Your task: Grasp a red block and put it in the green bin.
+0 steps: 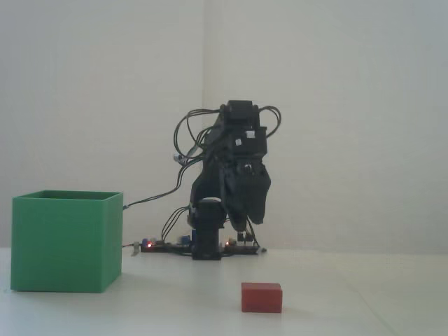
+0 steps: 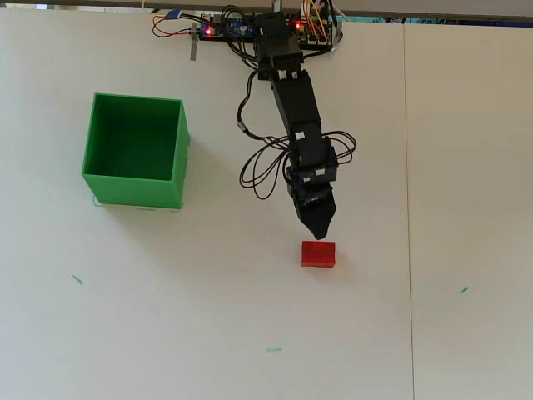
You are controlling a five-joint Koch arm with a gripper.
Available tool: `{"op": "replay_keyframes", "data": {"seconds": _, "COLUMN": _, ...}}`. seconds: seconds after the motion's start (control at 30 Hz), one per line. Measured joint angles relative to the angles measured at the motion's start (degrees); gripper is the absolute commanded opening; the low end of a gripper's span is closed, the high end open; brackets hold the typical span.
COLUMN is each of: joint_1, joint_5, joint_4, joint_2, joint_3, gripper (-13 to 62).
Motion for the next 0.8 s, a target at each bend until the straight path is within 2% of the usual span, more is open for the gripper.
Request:
{"op": "replay_keyframes", "data": {"seconds": 0.2, "joint_1": 0.18, "joint_5": 3.16, "joint_4": 0.00, "joint_2": -1.05, "joint_3": 0.18, "gripper": 37.6}}
{"op": "replay_keyframes", "data": {"seconds": 0.43, "joint_1": 0.70, "joint_5": 3.25, "joint_4": 0.00, "joint_2": -9.67, "joint_3": -1.41, "gripper": 37.6}}
{"op": "replay_keyframes", "data": {"seconds": 0.8, "joint_1": 1.14, "joint_5": 3.08, "joint_4": 0.00, "joint_2": -11.95, "joint_3": -5.80, "gripper": 37.6}}
